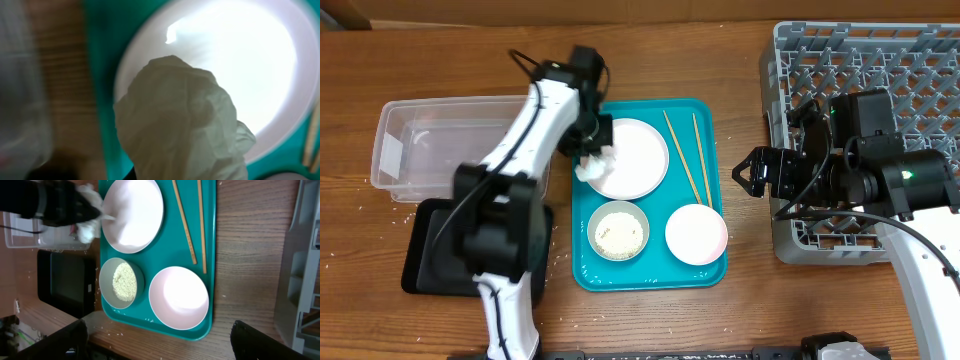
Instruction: Sort waste into correct bins and load items into the dishwasher
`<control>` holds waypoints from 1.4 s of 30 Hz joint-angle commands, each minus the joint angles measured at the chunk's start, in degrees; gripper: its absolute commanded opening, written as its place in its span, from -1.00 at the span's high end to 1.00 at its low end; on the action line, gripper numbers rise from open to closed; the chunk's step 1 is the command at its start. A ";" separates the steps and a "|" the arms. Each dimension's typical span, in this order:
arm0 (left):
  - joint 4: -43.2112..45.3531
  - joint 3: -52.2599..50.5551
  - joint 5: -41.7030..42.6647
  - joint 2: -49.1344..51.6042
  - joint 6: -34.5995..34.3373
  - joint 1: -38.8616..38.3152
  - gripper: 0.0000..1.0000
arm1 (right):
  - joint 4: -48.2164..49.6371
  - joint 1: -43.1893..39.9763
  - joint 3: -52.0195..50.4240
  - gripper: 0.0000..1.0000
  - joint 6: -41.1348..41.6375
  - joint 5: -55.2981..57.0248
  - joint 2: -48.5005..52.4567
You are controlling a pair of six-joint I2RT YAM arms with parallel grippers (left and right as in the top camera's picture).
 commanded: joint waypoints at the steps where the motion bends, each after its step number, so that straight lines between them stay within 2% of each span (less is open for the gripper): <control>1: -1.97 3.15 -7.13 -11.43 -4.04 6.82 0.92 | 0.22 0.24 0.07 -0.86 0.17 0.31 0.17; 6: -3.43 2.86 -11.43 -13.18 -4.59 15.56 0.89 | 0.24 0.24 0.07 -0.86 0.20 0.31 0.17; 8: -3.17 1.68 -11.06 -12.24 -4.63 17.90 0.74 | 0.26 0.24 0.07 -0.86 0.20 0.31 0.15; 10: -2.97 0.46 -10.43 -9.97 -3.89 20.22 -0.11 | 0.24 0.24 0.07 -0.86 0.20 0.28 0.15; 11: -2.97 0.46 -9.75 -9.51 -2.93 20.55 -0.31 | 0.22 0.24 0.07 -0.86 0.20 0.28 0.17; 13: -3.85 0.55 -8.98 -9.53 -0.94 20.68 -0.92 | 0.04 0.24 0.07 -0.85 0.17 0.31 0.17; 14: -5.01 0.98 -8.98 -10.01 -0.92 20.65 -0.98 | -0.20 0.24 0.07 -0.86 0.15 0.31 0.15; 17: -9.94 3.23 -7.10 -12.85 -1.99 19.63 -0.96 | -0.90 0.24 0.07 -0.85 0.13 0.33 0.15; 21: -14.03 3.45 -2.60 -17.75 -1.99 16.31 -0.77 | -1.07 0.24 0.07 -0.85 -0.02 0.33 0.17; 26: -19.21 2.47 -5.84 -21.46 -5.81 5.90 -0.72 | -0.87 0.17 0.07 -0.84 0.35 2.80 0.15; 28: -18.91 0.57 -5.88 -21.44 -8.35 0.24 -0.71 | -0.81 -0.11 0.07 -0.84 3.63 7.08 0.15; 32: -12.17 -8.24 -6.29 -21.33 -16.35 -12.00 -0.61 | -0.76 -1.51 0.07 -0.92 7.80 10.82 0.15; 35: -6.08 -14.16 -7.61 -21.31 -21.62 -17.03 -0.35 | -0.81 -1.49 0.07 -0.93 7.78 10.82 0.15; 37: 0.33 -20.50 -10.40 -21.18 -27.76 -20.72 -0.19 | -0.90 -1.49 0.07 -0.93 7.78 10.82 0.15; 42: 12.22 -31.04 -10.64 -20.61 -34.73 -24.30 -0.23 | -0.87 -1.49 0.07 -0.94 7.78 10.78 0.15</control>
